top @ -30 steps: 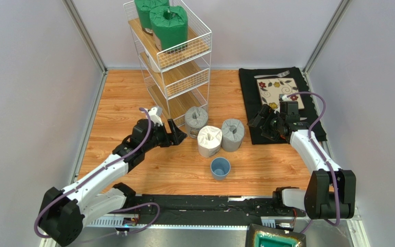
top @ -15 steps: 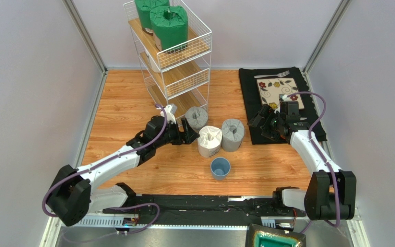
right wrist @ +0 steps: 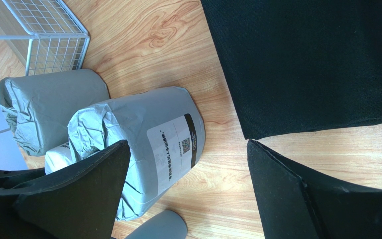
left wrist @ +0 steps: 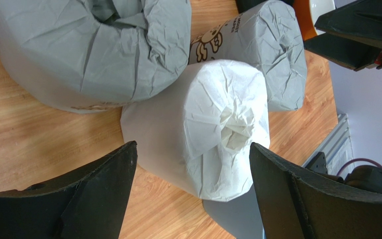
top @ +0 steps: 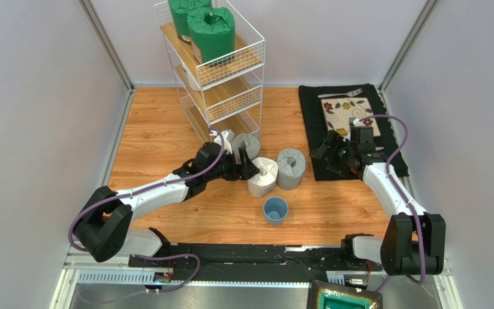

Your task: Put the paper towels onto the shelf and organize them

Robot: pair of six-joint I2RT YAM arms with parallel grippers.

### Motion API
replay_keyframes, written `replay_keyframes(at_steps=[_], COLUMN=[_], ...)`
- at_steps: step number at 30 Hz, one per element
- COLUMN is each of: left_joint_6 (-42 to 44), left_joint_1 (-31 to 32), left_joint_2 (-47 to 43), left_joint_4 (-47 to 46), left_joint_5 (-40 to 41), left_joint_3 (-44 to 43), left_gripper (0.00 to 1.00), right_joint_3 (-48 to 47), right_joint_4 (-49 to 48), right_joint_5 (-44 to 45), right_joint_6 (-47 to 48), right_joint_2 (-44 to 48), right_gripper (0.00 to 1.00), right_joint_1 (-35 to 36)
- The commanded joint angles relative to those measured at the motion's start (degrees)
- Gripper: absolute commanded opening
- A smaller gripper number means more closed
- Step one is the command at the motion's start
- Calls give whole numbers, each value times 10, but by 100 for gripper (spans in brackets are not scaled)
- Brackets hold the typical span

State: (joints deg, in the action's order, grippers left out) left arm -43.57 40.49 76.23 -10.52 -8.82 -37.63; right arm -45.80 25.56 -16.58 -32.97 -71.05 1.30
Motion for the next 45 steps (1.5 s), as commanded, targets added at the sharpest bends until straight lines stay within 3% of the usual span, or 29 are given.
replay_keyframes(at_steps=[1, 7, 14, 28, 34, 37, 39, 45], left_joint_6=[-6, -2, 34, 31, 25, 24, 24, 27], left_joint_1=[6, 20, 39, 40, 40, 40, 40, 40], left_joint_2=[27, 68, 92, 91, 96, 102, 102, 65], left_joint_4=[-37, -28, 43, 45, 41, 33, 34, 47], left_joint_5=[-1, 9, 71, 74, 61, 44, 37, 28], left_joint_3=[-38, -67, -110, -94, -85, -88, -90, -89], left_gripper=[91, 91, 88, 83, 71, 54, 49, 44], right_joint_3=[-6, 0, -3, -1, 3, 4, 3, 1], right_joint_4=[-13, -16, -14, -14, -18, -17, -17, -17], right_joint_5=[-2, -2, 0, 1, -3, -2, -2, -3], right_joint_6=[2, 2, 1, 0, -3, -2, -1, -2], right_joint_2=[5, 4, 7, 6, 5, 6, 6, 4], right_gripper=[91, 91, 91, 91, 91, 91, 91, 91], right_joint_1=[-3, -3, -3, -3, -3, -2, -2, -3])
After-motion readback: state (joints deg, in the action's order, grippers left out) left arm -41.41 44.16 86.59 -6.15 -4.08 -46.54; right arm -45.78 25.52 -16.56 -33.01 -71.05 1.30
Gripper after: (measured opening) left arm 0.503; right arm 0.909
